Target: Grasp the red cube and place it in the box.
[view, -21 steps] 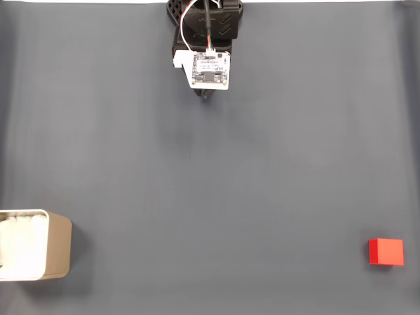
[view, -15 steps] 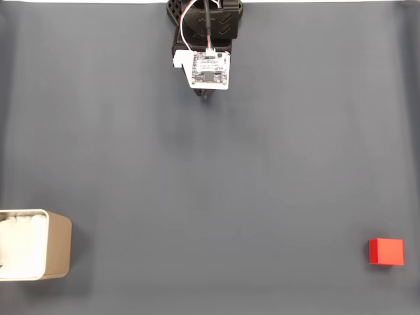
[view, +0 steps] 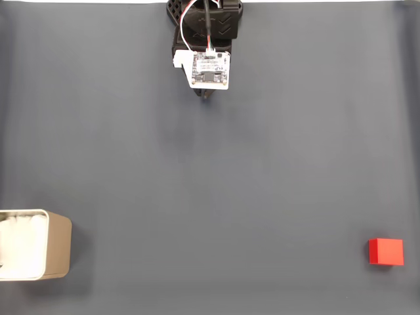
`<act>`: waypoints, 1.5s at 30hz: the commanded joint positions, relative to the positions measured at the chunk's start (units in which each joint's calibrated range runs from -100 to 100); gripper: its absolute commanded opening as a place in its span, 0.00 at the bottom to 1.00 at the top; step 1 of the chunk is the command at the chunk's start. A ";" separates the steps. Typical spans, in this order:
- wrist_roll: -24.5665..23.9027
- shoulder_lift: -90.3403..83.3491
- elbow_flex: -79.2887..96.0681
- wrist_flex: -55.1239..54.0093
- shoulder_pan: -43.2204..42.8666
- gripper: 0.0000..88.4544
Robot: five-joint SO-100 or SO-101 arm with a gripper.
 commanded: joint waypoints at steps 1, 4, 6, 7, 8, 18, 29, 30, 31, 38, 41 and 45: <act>0.39 0.09 0.45 1.20 -0.36 0.00; 0.34 0.09 0.45 1.20 -0.36 0.00; 0.68 0.09 0.45 1.20 -0.36 0.00; 0.98 0.09 0.45 1.20 -0.36 0.00; 1.22 0.09 0.45 1.28 -0.36 0.00; 0.54 2.34 -5.85 -16.43 -0.14 0.00; 0.05 25.82 -43.53 -18.23 -1.28 0.00; 0.05 27.82 -46.26 -17.82 -1.21 0.00; 0.05 29.64 -48.73 -17.33 -1.21 0.00; 0.83 38.82 -59.40 -16.02 -1.00 0.00; 1.47 40.81 -61.41 -16.10 -1.07 0.00; 2.15 43.76 -63.87 -16.34 -1.56 0.00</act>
